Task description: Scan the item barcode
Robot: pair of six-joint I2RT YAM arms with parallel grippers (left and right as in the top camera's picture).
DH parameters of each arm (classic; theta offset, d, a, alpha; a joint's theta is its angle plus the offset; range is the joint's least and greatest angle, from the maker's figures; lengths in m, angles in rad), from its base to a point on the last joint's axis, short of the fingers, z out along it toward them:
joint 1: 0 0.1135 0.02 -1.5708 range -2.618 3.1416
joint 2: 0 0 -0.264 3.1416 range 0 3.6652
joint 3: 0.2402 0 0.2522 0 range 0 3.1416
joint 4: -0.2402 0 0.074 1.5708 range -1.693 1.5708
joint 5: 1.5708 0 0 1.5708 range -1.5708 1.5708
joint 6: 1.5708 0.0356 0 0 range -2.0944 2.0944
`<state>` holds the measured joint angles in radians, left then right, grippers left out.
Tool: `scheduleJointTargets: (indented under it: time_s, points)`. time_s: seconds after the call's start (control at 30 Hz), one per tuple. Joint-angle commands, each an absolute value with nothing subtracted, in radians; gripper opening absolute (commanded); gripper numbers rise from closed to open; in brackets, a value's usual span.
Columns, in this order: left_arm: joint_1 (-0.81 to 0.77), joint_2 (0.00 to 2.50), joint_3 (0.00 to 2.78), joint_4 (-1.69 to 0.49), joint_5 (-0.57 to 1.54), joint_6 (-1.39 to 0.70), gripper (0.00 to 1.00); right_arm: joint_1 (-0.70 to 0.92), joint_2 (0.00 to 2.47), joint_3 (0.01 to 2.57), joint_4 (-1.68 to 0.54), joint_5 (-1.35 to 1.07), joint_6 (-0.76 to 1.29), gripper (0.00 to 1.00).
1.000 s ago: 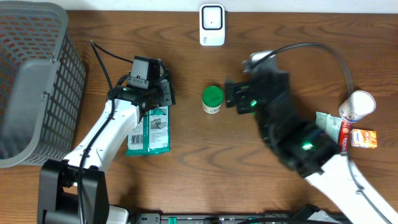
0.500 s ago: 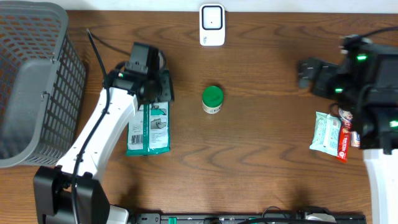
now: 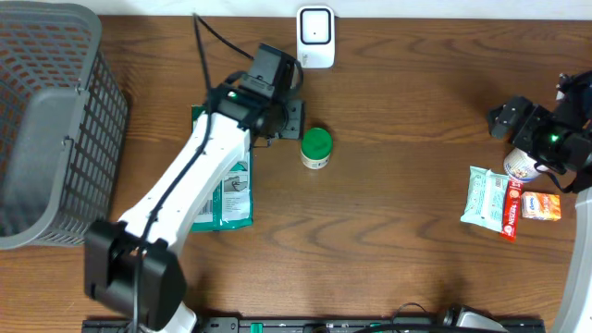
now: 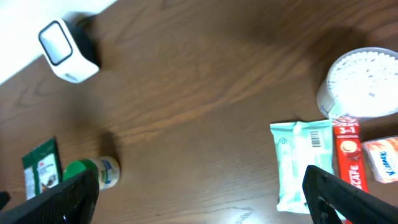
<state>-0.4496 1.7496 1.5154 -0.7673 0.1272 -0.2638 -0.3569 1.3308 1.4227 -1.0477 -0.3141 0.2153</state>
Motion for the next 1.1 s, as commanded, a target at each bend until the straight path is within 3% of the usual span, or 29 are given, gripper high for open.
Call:
scheduleJointTargets:
  time_s: [0.0, 0.03, 0.1, 0.13, 0.2, 0.3, 0.37, 0.4, 0.43, 0.57, 0.83, 1.07]
  points:
    - [-0.416, 1.748, 1.525, -0.785, 0.073, -0.257, 0.58, -0.360, 1.328, 1.438, -1.056, -0.354, 0.205, 0.99]
    - [-0.400, 1.746, 1.525, -0.792, 0.073, -0.267, 0.58, -0.354, 1.330, 1.438, -1.056, -0.425, 0.186, 0.99]
    - [-0.352, 1.743, 1.525, -0.805, 0.074, -0.295, 0.59, -0.331, 1.334, 1.438, -1.065, -0.506, 0.177, 0.89]
    - [-0.329, 1.743, 1.525, -0.807, 0.079, -0.302, 0.63, -0.314, 1.336, 1.438, -1.072, -0.505, 0.178, 0.87]
    - [-0.283, 1.743, 1.525, -0.810, 0.136, -0.304, 0.64, -0.281, 1.346, 1.438, -1.092, -0.467, 0.180, 0.87]
    - [-0.239, 1.743, 1.525, -0.828, 0.249, -0.256, 0.64, -0.252, 1.384, 1.443, -1.135, -0.439, 0.209, 0.72]
    - [-0.232, 1.743, 1.525, -0.836, 0.250, -0.239, 0.66, -0.240, 1.418, 1.448, -1.167, -0.437, 0.209, 0.54]
    - [-0.231, 1.743, 1.525, -0.836, 0.241, -0.233, 0.66, -0.233, 1.433, 1.448, -1.179, -0.437, 0.209, 0.35]
    - [-0.231, 1.743, 1.525, -0.833, 0.208, -0.233, 0.67, -0.222, 1.456, 1.447, -1.191, -0.437, 0.223, 0.04]
    - [-0.213, 1.743, 1.525, -0.852, 0.095, -0.264, 0.67, -0.149, 1.505, 1.446, -1.196, -0.390, 0.251, 0.01]
    - [-0.127, 1.743, 1.525, -0.936, 0.093, -0.316, 0.67, 0.128, 1.663, 1.465, -1.173, -0.319, 0.336, 0.02]
    - [-0.063, 1.743, 1.524, -0.987, 0.063, -0.316, 0.68, 0.274, 1.870, 1.753, -1.305, -0.304, 0.363, 0.01]
